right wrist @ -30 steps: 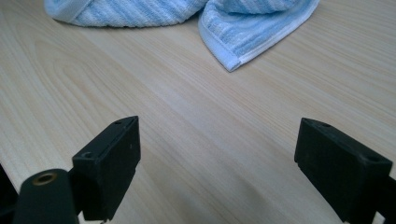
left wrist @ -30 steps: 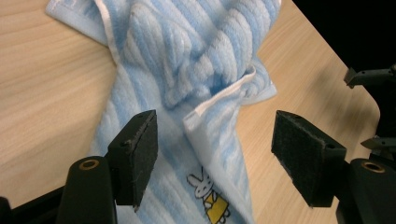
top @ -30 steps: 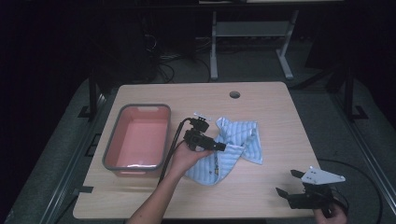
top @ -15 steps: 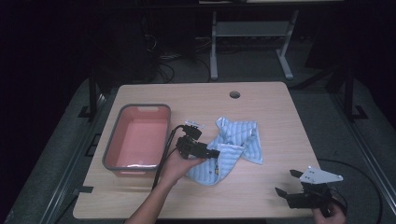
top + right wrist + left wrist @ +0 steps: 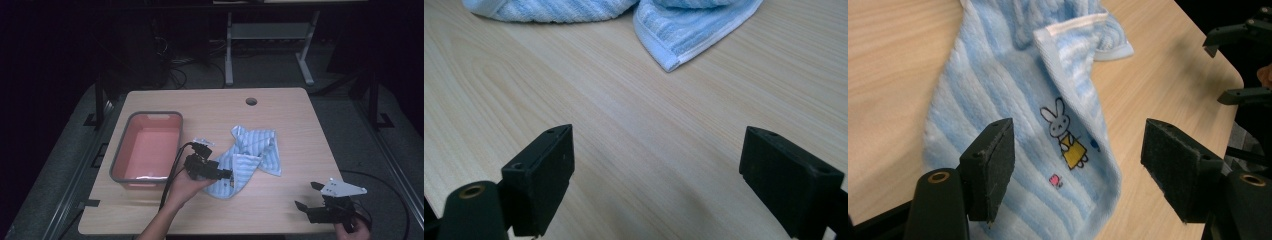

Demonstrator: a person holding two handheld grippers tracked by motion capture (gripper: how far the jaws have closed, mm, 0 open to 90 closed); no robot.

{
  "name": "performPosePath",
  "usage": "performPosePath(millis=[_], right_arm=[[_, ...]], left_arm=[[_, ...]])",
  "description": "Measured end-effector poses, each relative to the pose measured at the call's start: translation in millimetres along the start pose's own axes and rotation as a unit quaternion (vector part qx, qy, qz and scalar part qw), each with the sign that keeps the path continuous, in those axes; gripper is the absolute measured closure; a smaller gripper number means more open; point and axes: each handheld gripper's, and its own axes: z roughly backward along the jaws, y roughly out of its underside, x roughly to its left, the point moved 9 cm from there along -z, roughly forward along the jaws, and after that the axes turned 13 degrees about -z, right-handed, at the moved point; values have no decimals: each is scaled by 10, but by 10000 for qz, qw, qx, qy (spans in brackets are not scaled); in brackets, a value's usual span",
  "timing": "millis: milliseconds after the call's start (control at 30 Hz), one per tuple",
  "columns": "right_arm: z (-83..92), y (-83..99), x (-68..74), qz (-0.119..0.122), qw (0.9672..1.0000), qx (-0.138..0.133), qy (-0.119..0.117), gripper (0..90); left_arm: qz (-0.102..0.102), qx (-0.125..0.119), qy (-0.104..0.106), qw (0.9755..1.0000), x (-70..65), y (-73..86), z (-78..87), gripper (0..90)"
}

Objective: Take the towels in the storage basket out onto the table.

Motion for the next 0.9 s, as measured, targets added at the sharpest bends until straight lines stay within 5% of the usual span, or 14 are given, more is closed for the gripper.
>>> performPosePath(millis=[900], right_arm=[[-11,27,-1,-18,10000,65,49,138]], left_arm=[[-120,-86,97,9998,-197,309,123,293]])
